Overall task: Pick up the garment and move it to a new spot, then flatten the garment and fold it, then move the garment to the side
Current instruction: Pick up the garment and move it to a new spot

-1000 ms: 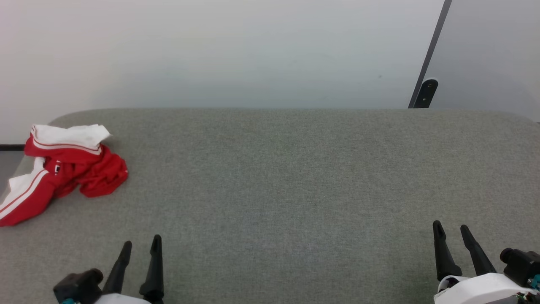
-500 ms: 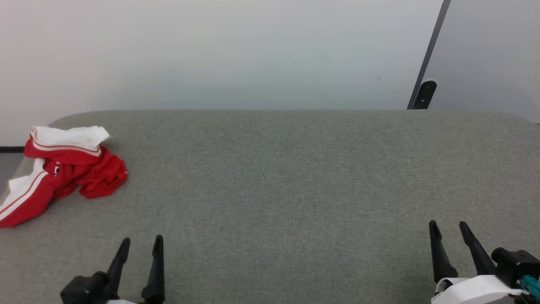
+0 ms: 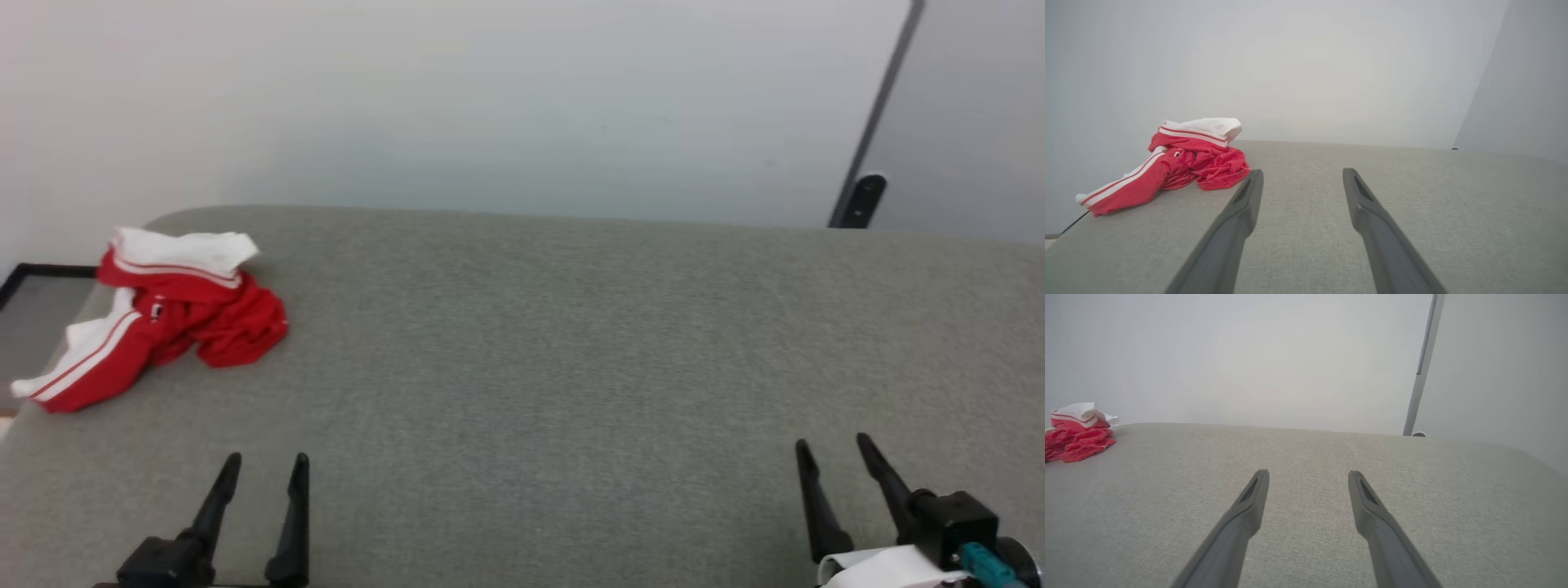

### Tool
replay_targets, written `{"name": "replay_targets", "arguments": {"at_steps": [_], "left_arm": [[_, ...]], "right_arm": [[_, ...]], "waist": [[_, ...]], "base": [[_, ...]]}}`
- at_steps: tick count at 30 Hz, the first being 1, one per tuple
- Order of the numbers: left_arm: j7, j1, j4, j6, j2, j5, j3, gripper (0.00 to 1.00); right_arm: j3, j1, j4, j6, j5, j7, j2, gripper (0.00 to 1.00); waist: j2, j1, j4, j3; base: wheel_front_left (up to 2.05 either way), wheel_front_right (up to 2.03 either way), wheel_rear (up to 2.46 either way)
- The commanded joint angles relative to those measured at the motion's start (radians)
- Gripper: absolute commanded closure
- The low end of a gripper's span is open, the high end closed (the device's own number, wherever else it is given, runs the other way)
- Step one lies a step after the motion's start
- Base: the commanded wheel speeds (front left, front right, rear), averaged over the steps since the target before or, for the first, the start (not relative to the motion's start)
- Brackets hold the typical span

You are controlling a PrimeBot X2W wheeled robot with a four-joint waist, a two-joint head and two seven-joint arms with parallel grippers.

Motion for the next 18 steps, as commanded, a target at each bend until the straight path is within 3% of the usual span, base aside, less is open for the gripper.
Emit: {"name": "replay_targets", "arguments": {"at_steps": [1,18], "left_arm": [[-0.008,0.010,0.000,-0.006,0.012,0.021,0.009,0.00],[-0.040,0.059,0.026,0.032,0.055,0.088,0.087,0.00]], "right_arm": [[0.017,0.007,-0.003,0.001,-0.025,-0.010,-0.002,0.00],[0.176,-0.001,0.023,0.001,-0.099,-0.037,0.021,0.00]], "waist": [[0.0000,0.0000,0.048,-0.015],[0.0000,0.0000,0.323,-0.088]], "base": [[0.00,0.00,0.00],[0.00,0.00,0.00]]}}
